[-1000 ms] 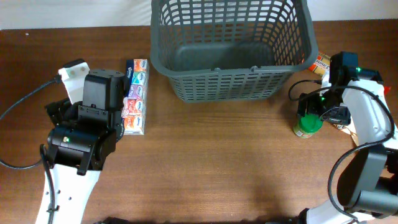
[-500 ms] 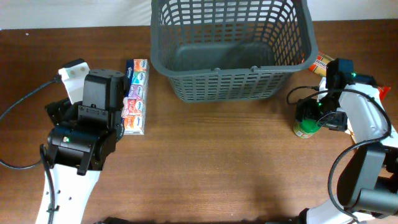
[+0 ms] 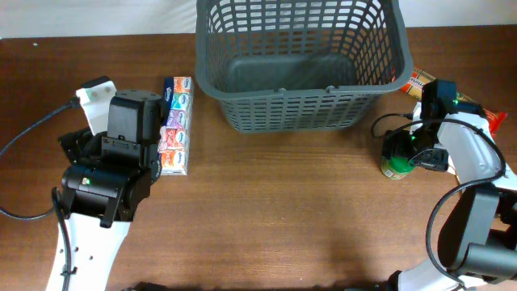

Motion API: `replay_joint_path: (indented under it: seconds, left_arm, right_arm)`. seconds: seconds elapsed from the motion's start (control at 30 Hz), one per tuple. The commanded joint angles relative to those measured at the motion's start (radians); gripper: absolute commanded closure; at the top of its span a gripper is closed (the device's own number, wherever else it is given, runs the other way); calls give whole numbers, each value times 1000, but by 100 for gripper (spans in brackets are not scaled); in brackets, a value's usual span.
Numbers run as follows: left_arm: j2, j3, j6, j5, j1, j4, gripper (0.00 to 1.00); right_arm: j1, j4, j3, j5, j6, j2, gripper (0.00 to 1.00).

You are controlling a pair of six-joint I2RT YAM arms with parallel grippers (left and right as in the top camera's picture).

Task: Pack container
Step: 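Lower the right gripper over the green-lidded jar and grasp it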

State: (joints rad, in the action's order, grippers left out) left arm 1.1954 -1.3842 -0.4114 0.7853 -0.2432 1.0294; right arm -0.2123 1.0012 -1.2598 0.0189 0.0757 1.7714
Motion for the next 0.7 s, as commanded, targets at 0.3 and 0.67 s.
replay_joint_path:
  seconds: [0.3,0.67]
  left_arm:
    - [3,-13,-10,4,6,2,0]
    - [3,-13,-10,4,6,2,0]
  right_arm:
    - [3,-21,7,-11,7,56,1]
    - [3,-10,7,-11,8,126,1]
